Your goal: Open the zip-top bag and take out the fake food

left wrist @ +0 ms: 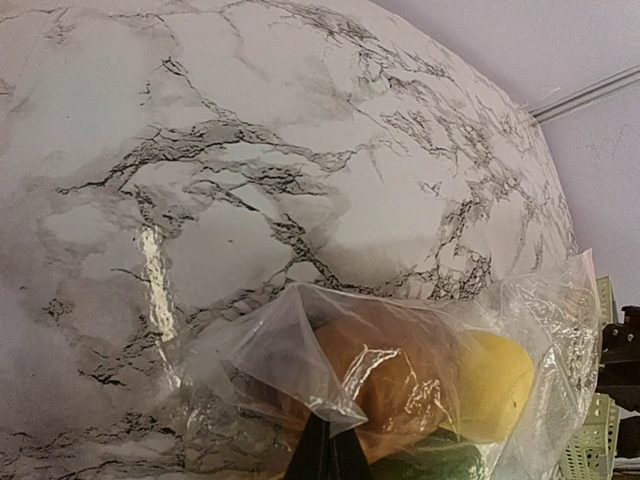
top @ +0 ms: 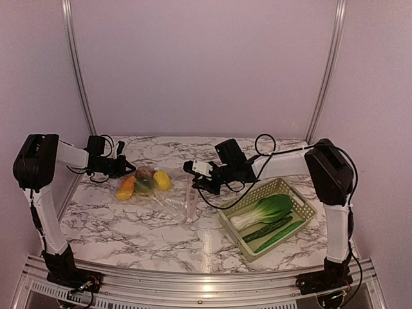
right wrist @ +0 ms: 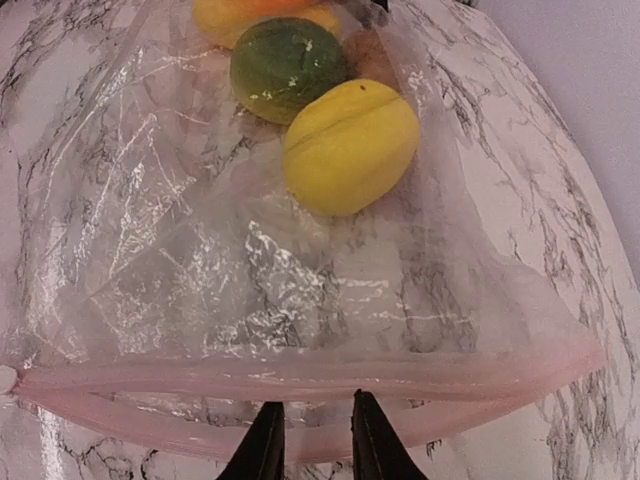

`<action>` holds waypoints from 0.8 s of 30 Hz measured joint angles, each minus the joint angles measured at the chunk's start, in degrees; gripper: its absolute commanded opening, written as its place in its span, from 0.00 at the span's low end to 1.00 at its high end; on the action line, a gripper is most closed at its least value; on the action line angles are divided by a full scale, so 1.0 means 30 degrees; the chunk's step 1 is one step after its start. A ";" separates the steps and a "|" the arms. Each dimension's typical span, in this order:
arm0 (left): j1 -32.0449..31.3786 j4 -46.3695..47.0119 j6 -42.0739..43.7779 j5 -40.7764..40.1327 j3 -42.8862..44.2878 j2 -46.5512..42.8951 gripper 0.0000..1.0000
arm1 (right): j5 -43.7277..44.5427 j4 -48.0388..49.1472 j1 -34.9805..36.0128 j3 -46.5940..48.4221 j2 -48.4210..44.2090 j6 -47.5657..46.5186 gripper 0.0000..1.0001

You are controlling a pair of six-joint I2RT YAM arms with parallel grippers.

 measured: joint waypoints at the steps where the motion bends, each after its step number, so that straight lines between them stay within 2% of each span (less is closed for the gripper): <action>1: -0.0007 0.0000 0.0000 0.0051 0.0000 0.0000 0.00 | 0.0080 -0.0073 0.0000 0.0364 0.0386 -0.0058 0.22; 5: -0.0182 -0.0007 0.0146 0.0211 -0.0007 0.0000 0.00 | 0.0219 -0.0204 0.0029 0.1406 0.1610 -0.0226 0.23; 9: -0.0525 -0.0007 0.0299 0.0401 -0.0007 0.0000 0.00 | 0.0350 -0.0182 0.0124 0.1698 0.2091 -0.0430 0.28; 24: -0.2783 -0.0503 0.1297 0.0641 -0.0138 0.0000 0.00 | 0.0546 0.2725 0.1508 0.1683 0.2157 0.0168 0.52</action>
